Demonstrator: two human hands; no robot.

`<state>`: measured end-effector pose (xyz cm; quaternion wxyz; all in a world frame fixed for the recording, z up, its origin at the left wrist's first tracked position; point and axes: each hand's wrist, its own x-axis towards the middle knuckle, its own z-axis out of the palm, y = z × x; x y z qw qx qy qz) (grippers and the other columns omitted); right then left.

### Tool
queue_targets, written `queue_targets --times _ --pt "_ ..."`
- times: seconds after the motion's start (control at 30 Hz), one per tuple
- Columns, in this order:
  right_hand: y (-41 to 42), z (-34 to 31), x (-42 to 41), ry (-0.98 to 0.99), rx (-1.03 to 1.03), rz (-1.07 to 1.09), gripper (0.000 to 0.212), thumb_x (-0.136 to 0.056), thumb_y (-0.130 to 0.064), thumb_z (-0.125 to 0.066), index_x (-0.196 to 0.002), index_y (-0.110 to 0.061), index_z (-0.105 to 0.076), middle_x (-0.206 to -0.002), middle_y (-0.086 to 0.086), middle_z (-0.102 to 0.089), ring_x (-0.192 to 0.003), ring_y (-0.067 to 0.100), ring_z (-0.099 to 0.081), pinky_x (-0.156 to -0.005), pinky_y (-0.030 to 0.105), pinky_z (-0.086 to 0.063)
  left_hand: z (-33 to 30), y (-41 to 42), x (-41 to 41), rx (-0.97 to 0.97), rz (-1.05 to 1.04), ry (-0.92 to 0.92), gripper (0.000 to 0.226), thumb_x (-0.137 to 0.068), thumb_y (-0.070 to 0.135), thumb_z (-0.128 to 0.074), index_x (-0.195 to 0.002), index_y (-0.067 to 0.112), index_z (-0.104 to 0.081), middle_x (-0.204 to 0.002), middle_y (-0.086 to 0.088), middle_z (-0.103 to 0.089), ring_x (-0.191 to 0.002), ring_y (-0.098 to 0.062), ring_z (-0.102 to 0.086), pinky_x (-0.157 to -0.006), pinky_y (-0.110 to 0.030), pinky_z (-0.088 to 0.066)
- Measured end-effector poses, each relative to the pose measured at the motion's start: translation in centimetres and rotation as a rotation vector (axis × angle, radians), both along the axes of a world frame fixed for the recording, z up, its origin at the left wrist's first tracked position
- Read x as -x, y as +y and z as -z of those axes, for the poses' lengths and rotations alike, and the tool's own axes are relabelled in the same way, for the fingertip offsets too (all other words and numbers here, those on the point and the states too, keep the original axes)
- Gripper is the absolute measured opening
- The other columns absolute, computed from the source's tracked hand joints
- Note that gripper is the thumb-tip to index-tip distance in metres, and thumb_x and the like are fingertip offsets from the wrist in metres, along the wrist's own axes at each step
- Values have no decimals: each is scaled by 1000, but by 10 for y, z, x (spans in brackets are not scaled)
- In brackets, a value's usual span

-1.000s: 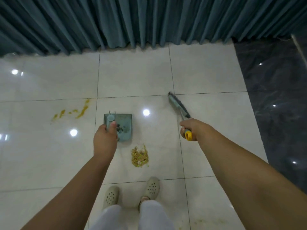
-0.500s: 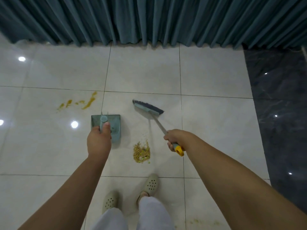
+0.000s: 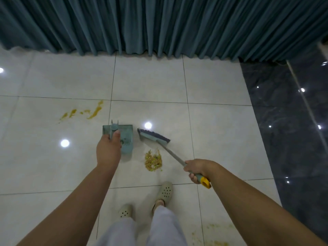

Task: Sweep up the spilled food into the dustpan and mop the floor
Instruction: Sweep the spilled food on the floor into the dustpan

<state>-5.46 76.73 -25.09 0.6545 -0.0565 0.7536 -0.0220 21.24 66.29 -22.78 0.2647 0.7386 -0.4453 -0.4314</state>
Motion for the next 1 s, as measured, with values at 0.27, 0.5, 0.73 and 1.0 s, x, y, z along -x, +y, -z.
queue_targets --times 0.27,0.5,0.73,1.0 --pt "66 -33 -43 10 -40 -2 47 -97 -10 -44 -142 -24 -38 -64 5 -43 -28 6 -38 -34 11 -34 -17 20 -42 5 43 24 42 -96 43 -44 -79 6 -54 -78 -12 -59 -78 -32 -61 -71 -43 -52" --pt "90 -55 -43 -30 -28 187 40 -97 -8 -44 -136 -21 -46 -42 2 -44 -30 7 -36 -32 11 -31 -26 33 -54 14 64 29 42 -97 40 -43 -87 2 -55 -83 -18 -61 -84 -37 -61 -77 -44 -50" --pt "84 -52 -36 3 15 351 18 -98 -10 -45 -114 -12 -53 -42 3 -40 -28 9 -32 -30 11 -30 -23 35 -71 21 100 1 45 -97 43 -41 -84 2 -55 -76 -12 -57 -72 -30 -57 -64 -34 -45" --pt "100 -16 -82 -43 -38 440 9 -98 -12 -48 -99 -3 -49 -43 6 -42 -27 11 -35 -29 12 -33 -7 34 -97 4 94 22 43 -95 44 -44 -86 5 -57 -77 -11 -60 -65 -24 -55 -51 -27 -40"
